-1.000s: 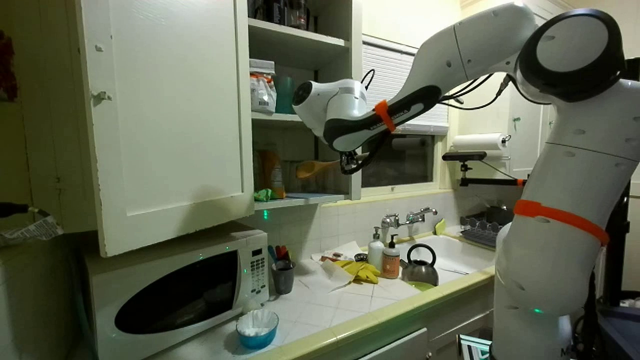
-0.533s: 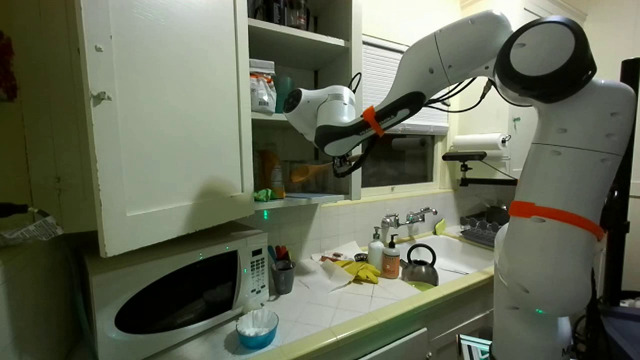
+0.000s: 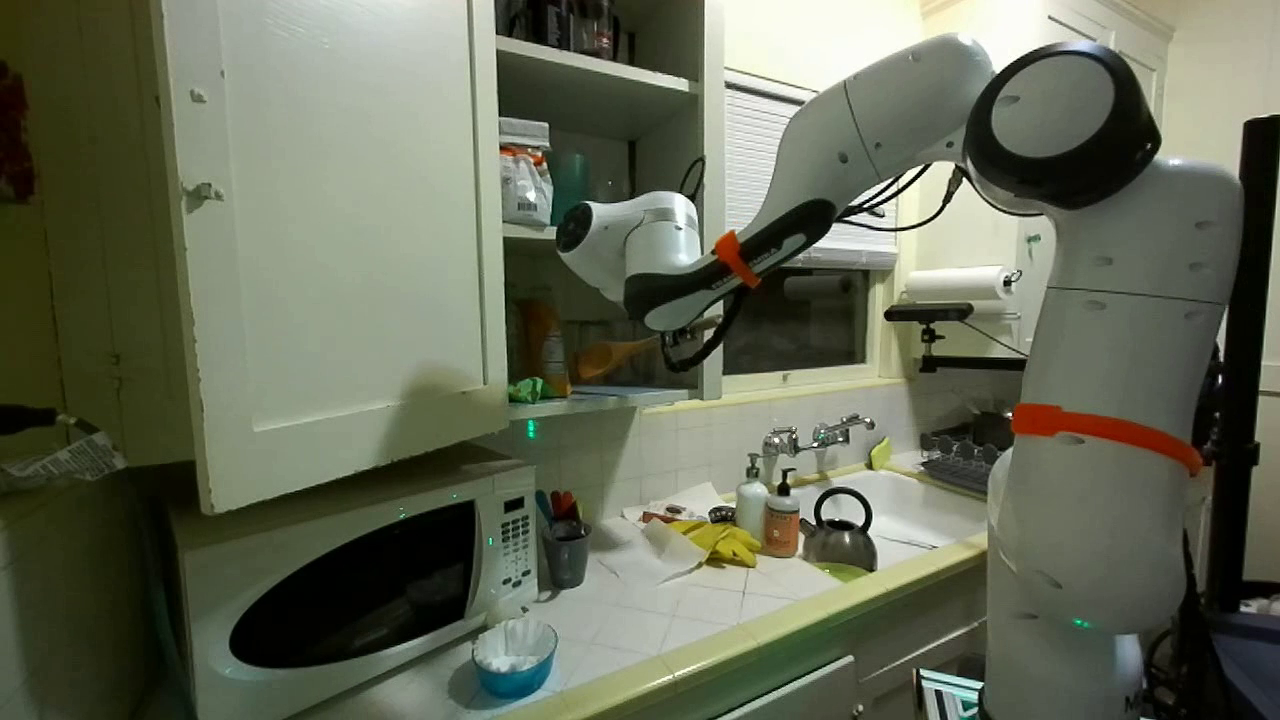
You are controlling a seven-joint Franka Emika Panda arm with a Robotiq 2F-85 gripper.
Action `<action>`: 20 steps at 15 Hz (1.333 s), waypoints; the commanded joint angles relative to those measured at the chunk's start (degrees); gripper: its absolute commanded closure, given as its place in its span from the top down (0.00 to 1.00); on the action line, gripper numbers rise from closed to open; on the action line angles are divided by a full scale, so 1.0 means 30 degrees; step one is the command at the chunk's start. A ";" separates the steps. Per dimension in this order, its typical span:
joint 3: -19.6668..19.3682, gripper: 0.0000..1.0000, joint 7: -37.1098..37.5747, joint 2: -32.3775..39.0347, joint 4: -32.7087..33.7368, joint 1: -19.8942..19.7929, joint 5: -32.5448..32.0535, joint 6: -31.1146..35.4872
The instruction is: Pick up the cooking stick and put it on the shelf
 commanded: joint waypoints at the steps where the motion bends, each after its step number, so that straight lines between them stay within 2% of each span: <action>1: -0.0414 0.07 0.0441 0.0979 0.0285 0.0150 -0.1229 0.0428; 8: -0.0795 0.07 0.1518 0.2580 0.1050 -0.0002 -0.2458 0.3102; 13: -0.1113 0.07 0.2457 0.3638 0.1724 -0.0128 -0.1804 0.4984; 20: -0.1239 0.07 0.1787 0.4562 0.2575 -0.0274 -0.0729 0.6778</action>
